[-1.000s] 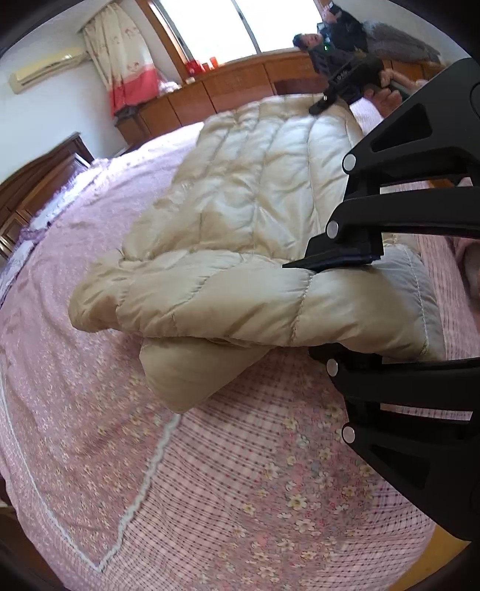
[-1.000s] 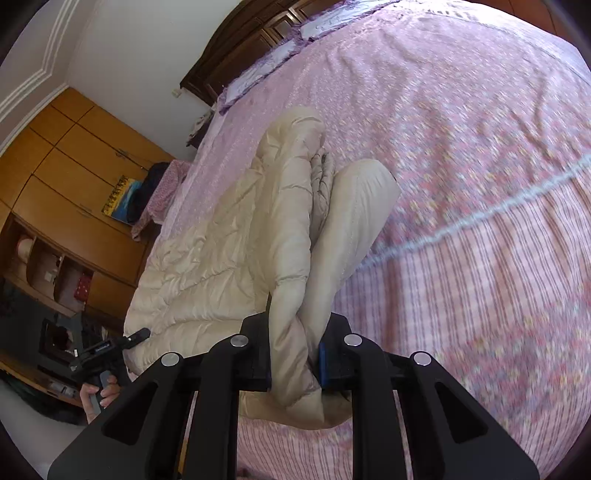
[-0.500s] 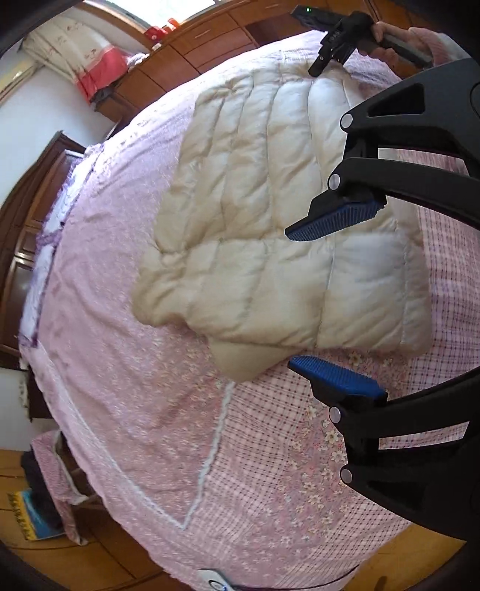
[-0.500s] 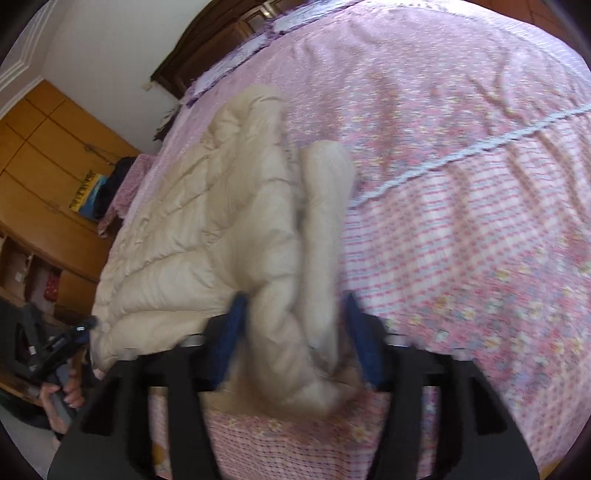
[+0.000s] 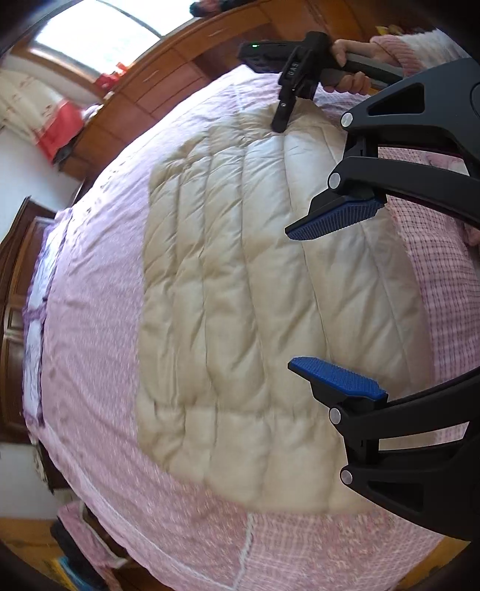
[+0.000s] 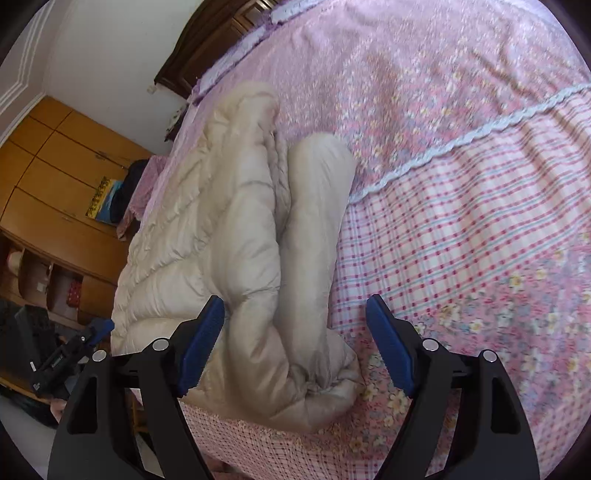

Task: Fold large clothes

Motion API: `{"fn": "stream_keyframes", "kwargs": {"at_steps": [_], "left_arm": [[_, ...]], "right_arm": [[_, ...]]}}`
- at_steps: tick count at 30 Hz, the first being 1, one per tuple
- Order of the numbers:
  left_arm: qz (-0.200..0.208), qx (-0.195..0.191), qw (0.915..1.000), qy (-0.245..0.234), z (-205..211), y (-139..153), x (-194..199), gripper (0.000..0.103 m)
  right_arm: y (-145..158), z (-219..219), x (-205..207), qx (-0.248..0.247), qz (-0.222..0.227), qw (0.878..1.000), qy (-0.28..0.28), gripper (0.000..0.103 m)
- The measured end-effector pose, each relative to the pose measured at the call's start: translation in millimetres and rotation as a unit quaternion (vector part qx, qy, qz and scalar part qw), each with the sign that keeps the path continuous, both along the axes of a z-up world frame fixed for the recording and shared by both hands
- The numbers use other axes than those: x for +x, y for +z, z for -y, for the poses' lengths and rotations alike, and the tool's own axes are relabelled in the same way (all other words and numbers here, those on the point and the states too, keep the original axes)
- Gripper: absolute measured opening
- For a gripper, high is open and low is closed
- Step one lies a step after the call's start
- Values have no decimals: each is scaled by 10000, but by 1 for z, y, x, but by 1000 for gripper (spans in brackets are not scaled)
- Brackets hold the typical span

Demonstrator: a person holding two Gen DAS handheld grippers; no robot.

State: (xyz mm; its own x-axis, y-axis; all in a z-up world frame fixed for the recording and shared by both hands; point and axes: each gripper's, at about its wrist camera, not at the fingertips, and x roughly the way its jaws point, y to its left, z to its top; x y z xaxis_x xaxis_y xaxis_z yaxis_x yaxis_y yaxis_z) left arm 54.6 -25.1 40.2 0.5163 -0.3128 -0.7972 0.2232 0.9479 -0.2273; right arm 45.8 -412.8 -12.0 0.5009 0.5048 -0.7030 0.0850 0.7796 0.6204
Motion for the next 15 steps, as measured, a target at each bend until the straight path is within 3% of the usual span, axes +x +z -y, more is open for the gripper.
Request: {"fn": "stream_keyframes", "kwargs": {"at_steps": [5, 9, 12, 15], "left_arm": [[-137, 70, 9998, -156, 18, -14, 8, 66], [-175, 362, 9986, -346, 28, -30, 9, 66], [-227, 483, 9977, -427, 31, -37, 8, 66], [-271, 594, 9965, -517, 35, -45, 7, 66]], "right_arm": [[-13, 0, 8, 498, -65, 9987, 122, 77], [-21, 3, 9, 1266, -12, 9918, 162, 37], [-18, 6, 6, 1411, 165, 9898, 145, 28], [-6, 6, -2, 1389, 380, 9894, 160, 26]]}}
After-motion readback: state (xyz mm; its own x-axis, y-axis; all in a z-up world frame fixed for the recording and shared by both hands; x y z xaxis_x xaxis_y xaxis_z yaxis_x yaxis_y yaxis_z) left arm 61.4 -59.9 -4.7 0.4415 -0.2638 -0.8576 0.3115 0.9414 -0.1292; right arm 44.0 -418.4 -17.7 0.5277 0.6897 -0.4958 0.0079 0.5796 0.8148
